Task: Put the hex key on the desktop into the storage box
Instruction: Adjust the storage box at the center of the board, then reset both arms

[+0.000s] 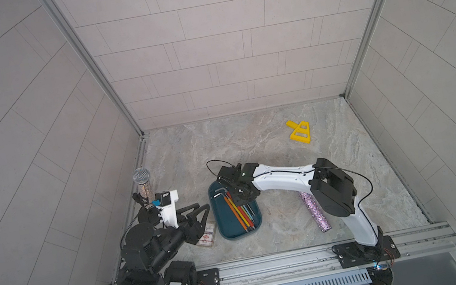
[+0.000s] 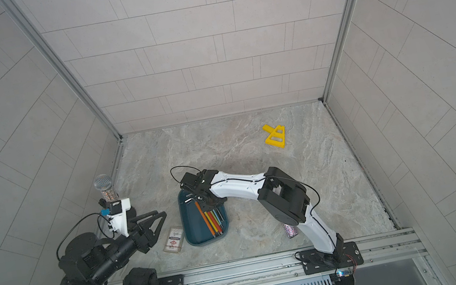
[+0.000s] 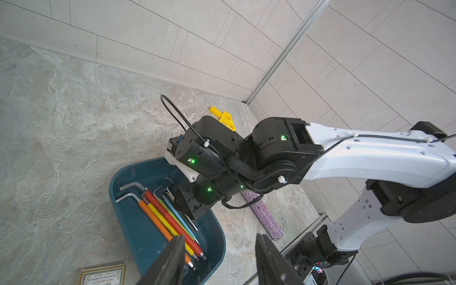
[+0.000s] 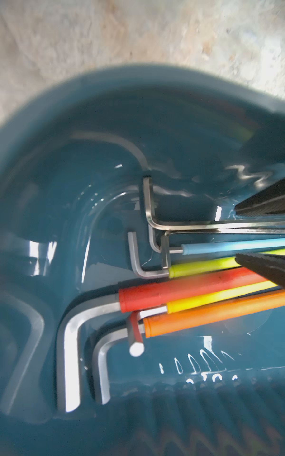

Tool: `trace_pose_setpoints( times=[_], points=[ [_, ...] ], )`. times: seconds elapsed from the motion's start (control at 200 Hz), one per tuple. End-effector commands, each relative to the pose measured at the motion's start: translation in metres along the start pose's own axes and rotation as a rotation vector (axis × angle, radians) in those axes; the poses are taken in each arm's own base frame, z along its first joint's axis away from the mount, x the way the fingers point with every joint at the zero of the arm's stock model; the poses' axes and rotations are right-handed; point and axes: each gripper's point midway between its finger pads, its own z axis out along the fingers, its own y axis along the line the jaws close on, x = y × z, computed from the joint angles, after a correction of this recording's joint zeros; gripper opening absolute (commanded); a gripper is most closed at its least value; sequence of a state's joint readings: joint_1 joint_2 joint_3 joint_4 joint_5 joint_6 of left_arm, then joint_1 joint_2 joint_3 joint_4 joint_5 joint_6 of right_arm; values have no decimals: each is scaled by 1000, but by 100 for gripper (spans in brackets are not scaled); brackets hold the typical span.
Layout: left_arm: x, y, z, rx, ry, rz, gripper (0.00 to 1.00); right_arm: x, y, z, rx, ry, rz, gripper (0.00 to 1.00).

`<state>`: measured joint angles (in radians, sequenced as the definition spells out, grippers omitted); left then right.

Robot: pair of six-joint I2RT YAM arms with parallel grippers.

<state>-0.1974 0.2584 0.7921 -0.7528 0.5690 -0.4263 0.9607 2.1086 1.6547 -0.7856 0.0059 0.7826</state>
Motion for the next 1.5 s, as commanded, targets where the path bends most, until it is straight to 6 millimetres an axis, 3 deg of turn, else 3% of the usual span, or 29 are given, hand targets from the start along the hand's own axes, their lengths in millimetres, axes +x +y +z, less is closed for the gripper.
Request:
trace_pose_setpoints(
  times=[0.0, 0.32, 0.47, 0.62, 0.786, 0.921, 1.066, 1.151, 1.176, 1.206, 1.236, 1.251, 1.376, 1.496],
  points=[
    [-4, -3, -1, 13, -22, 24, 53, -2, -27, -14, 66, -27, 40, 30],
    [-4, -1, 0, 4, -21, 18, 53, 0, -64, -25, 91, -63, 118, 29],
    [-5, 3, 2, -17, -19, 7, 54, -7, -66, -38, 51, -97, 144, 29],
    [-5, 13, 6, -63, -2, -21, 54, -25, -58, -73, -43, -211, 144, 30],
    [-6, 27, 13, -130, 16, -67, 56, -47, -69, -135, -84, -401, 128, 34],
    [-9, 44, 20, -220, 22, -128, 58, -57, -104, -176, -52, -529, 152, 41],
    [-15, 62, 31, -306, 37, -202, 59, -52, -162, -190, -11, -570, 242, 59],
    [-19, 73, 36, -363, 46, -218, 61, -45, -199, -190, 29, -575, 306, 74],
    [-20, 76, 38, -379, 50, -219, 63, -42, -210, -190, 42, -575, 325, 84],
    [-22, 78, 41, -390, 55, -213, 80, -38, -221, -190, 54, -577, 343, 99],
    [-23, 82, 44, -411, 61, -210, 97, -35, -232, -190, 69, -577, 366, 100],
    [-24, 84, 46, -421, 66, -208, 100, -33, -237, -190, 73, -576, 375, 100],
    [-30, 98, 67, -482, 115, -169, 100, -21, -269, -188, 95, -572, 441, 100],
    [-39, 110, 86, -504, 109, -88, 100, -15, -281, -191, 132, -592, 444, 100]
  ],
)
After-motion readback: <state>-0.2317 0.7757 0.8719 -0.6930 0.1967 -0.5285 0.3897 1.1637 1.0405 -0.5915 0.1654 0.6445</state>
